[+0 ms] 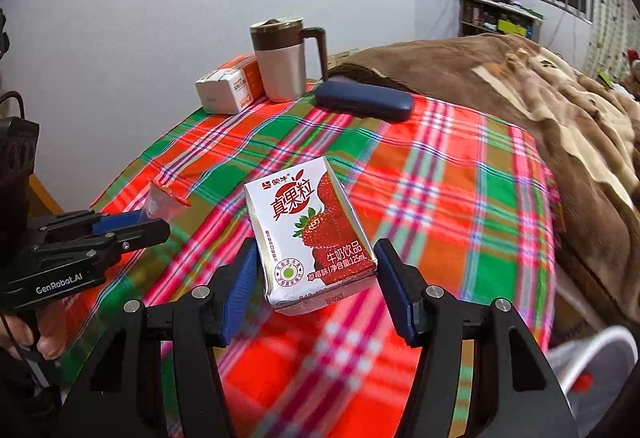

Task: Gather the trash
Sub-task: 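Carry the plastic cup and milk carton over the bin with both tools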

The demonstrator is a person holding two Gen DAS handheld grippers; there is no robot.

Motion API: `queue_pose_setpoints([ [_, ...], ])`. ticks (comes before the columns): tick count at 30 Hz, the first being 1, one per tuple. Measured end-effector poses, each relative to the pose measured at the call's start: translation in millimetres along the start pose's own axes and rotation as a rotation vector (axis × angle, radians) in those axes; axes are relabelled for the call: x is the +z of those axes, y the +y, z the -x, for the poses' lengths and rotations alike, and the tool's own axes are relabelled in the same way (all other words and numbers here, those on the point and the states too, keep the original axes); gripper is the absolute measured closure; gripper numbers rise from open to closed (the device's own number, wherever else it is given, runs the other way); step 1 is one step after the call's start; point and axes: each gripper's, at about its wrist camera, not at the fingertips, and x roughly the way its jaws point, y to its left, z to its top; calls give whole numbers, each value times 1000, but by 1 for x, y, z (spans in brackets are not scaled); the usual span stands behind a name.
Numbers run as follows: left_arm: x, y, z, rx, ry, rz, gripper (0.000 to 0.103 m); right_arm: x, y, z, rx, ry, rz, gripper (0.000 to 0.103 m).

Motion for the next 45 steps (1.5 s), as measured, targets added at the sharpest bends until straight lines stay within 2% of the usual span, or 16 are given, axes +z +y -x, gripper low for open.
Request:
queue_pose_setpoints([
  [8, -25, -48, 19, -45, -3, -57, 77, -39, -13, 52, -41, -50, -87, 43],
  [18, -53, -95, 31, -93, 12, -114, 77, -79, -31, 83, -83, -61, -180, 43],
  [30, -57, -139, 24, -143, 32, -186, 77, -101, -61, 110, -146, -91, -249, 43],
  [45, -55, -215, 0, -247, 66, -311, 77, -134, -117, 147, -294, -118, -392, 43],
])
